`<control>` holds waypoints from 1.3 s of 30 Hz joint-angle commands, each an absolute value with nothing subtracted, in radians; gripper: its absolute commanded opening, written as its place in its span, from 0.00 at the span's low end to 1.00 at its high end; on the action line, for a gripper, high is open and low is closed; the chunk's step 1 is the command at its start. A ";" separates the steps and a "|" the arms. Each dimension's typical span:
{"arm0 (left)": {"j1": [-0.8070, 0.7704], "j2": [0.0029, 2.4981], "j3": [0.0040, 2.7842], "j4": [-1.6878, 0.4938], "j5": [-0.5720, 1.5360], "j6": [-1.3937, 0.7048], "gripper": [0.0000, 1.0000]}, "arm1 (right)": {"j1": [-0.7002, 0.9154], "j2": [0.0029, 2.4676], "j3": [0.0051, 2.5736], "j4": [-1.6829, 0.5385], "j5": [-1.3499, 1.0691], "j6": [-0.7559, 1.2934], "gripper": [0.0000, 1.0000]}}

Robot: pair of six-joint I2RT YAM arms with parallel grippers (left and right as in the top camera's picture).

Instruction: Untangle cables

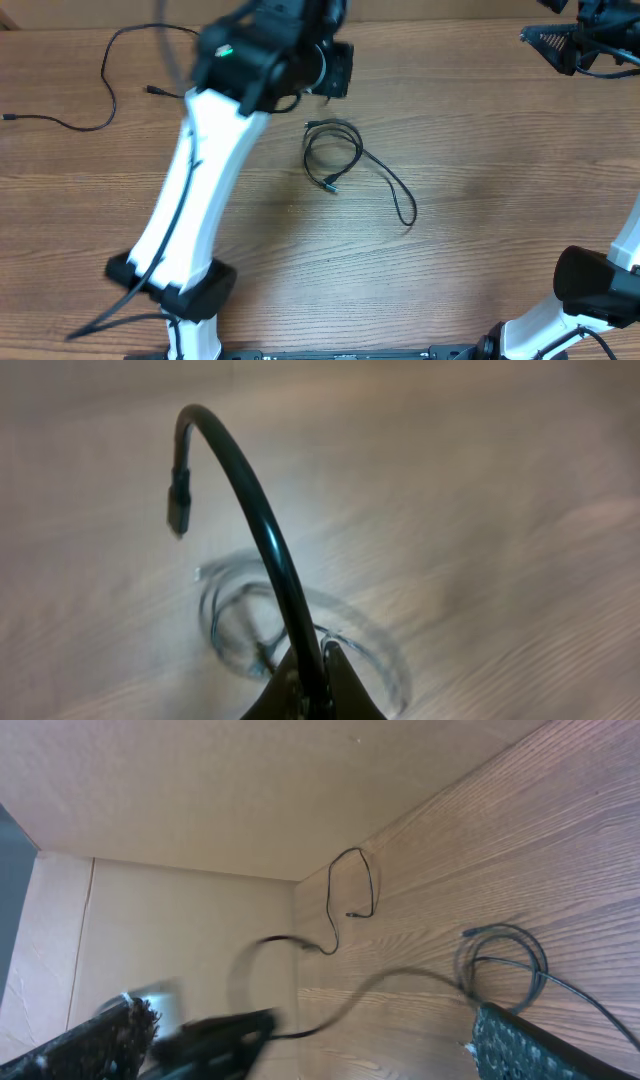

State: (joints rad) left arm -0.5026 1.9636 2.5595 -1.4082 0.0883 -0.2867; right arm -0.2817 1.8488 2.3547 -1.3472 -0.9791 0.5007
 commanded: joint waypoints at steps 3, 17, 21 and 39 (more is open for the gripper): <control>-0.505 1.857 2.659 -1.384 0.077 -0.315 0.04 | -0.287 1.844 2.362 -1.345 -0.976 0.492 1.00; -0.495 1.804 2.658 -1.541 -0.342 -0.508 0.04 | -0.287 1.844 2.362 -1.345 -0.976 0.492 1.00; -0.440 1.825 2.647 -1.683 -0.546 -0.659 0.04 | -0.287 1.844 2.362 -1.345 -0.976 0.492 1.00; -0.098 1.844 2.180 -1.665 -0.206 -0.653 0.09 | -0.287 1.844 2.362 -1.345 -0.976 0.492 1.00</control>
